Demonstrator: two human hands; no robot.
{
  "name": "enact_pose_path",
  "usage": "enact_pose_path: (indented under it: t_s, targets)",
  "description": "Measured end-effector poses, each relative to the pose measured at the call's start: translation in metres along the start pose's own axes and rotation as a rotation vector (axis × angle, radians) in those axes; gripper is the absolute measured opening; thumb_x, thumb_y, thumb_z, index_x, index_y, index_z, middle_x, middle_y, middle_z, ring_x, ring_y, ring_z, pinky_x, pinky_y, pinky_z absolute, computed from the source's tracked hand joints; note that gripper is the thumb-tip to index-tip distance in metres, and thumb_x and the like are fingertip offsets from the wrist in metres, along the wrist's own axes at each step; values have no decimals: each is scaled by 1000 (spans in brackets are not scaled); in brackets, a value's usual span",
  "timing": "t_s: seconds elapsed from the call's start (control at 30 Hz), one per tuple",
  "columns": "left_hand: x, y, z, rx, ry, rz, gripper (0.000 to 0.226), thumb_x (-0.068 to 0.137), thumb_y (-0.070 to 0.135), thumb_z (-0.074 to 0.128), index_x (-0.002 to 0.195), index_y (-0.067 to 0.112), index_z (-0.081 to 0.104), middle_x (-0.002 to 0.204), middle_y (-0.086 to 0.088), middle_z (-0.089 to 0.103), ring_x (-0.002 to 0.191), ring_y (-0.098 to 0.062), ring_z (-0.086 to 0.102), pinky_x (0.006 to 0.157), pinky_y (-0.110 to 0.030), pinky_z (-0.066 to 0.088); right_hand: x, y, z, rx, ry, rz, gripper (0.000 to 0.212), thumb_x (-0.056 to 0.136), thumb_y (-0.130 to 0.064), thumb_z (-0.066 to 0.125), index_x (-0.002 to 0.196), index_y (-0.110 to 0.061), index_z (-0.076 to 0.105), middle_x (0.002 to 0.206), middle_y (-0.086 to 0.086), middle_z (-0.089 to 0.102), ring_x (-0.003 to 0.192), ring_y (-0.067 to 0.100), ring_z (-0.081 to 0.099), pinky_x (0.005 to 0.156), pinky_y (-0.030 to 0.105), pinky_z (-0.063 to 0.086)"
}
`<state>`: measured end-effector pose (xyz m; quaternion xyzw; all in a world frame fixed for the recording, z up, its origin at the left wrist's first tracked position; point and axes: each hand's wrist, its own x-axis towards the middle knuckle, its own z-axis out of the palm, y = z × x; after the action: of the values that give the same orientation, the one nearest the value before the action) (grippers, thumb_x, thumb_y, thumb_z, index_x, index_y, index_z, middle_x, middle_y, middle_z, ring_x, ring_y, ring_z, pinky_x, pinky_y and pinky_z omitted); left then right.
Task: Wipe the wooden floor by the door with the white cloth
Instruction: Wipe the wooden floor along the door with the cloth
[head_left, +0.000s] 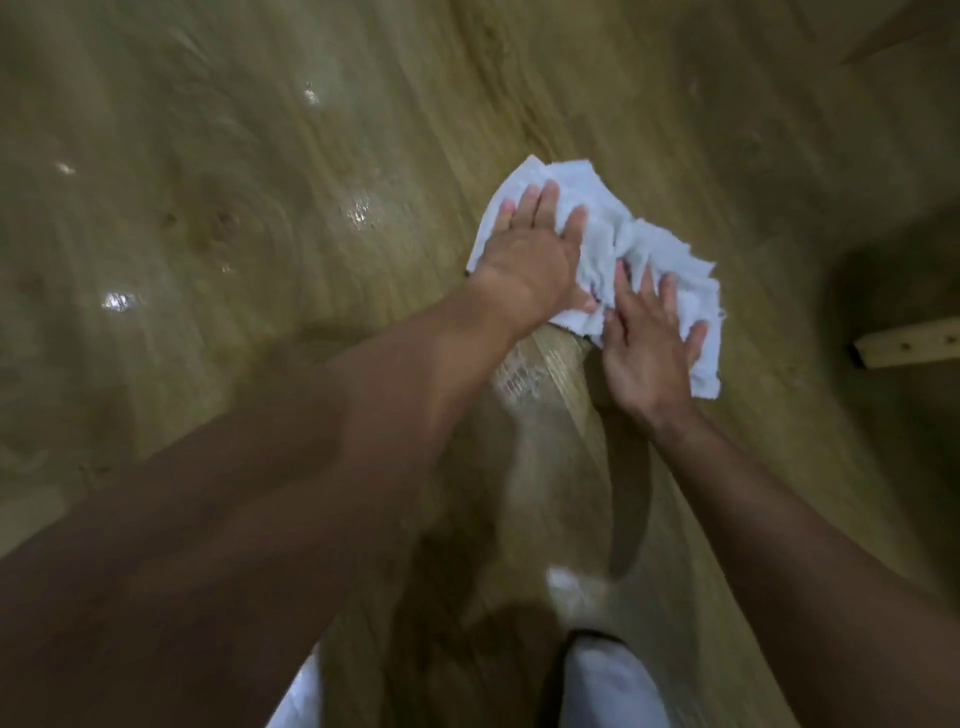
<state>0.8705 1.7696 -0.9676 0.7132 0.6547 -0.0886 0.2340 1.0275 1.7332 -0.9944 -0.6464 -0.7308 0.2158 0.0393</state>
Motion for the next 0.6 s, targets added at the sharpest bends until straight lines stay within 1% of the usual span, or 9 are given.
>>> enact_pose_path:
  t_s: [0.1, 0.2, 0.27, 0.33, 0.4, 0.47, 0.53, 0.6]
  targets:
    - [-14, 2, 2, 21, -19, -13, 88, 90, 61, 40, 153, 19, -5, 157, -17, -18, 145, -34, -16, 118, -46, -7, -1, -2, -2, 29, 2, -25, 49, 104, -31, 27, 151, -36, 17, 160, -13, 10, 148, 16, -2, 113, 57, -8]
    - [-49, -2, 17, 66, -51, 4, 80, 95, 56, 32, 152, 17, -10, 155, -20, -21, 143, -37, -19, 118, -48, -7, -33, -18, 3, 27, -61, -24, 49, 103, -25, 30, 151, -29, 22, 160, -8, 14, 148, 17, 0, 115, 50, -6]
    - [-82, -9, 33, 109, -61, 18, 80, 96, 55, 30, 151, 15, -13, 154, -23, -22, 142, -40, -19, 118, -50, -6, -75, -34, 16, -19, -79, -84, 51, 100, -26, 23, 150, -22, 27, 159, -3, 18, 148, 18, 3, 116, 47, -3]
    - [-114, -22, 49, 169, -49, 57, 82, 95, 57, 30, 151, 14, -12, 153, -26, -21, 142, -42, -17, 118, -49, -5, -111, -44, 26, -72, -106, -151, 59, 92, -29, 15, 149, -18, 29, 158, 0, 22, 148, 22, 7, 116, 50, 2]
    - [-127, -39, 53, 206, -14, 83, 87, 91, 63, 32, 151, 16, -11, 154, -24, -19, 144, -38, -14, 119, -45, -4, -115, -48, 29, -90, -124, -165, 60, 91, -27, 17, 149, -16, 28, 158, 3, 22, 148, 26, 7, 115, 55, 4]
    - [-120, -55, 41, 153, -3, 43, 94, 86, 67, 38, 152, 19, -8, 155, -21, -18, 146, -34, -11, 120, -41, -2, -94, -58, 34, -98, -101, -171, 56, 96, -25, 21, 151, -16, 22, 158, 5, 21, 147, 28, 7, 115, 58, 4]
    - [-107, -69, 21, 54, -20, -67, 98, 85, 66, 46, 152, 20, -8, 156, -19, -18, 146, -31, -10, 118, -38, 0, -64, -75, 41, -104, -72, -188, 54, 99, -22, 28, 152, -18, 17, 159, 4, 18, 148, 28, 3, 115, 60, 1]
    - [-100, -81, 9, 12, -22, -153, 100, 84, 64, 51, 152, 19, -7, 156, -19, -18, 146, -31, -10, 118, -37, 2, -40, -94, 44, -74, -80, -189, 56, 98, -22, 30, 152, -22, 18, 160, 1, 16, 148, 27, 1, 114, 61, -2]
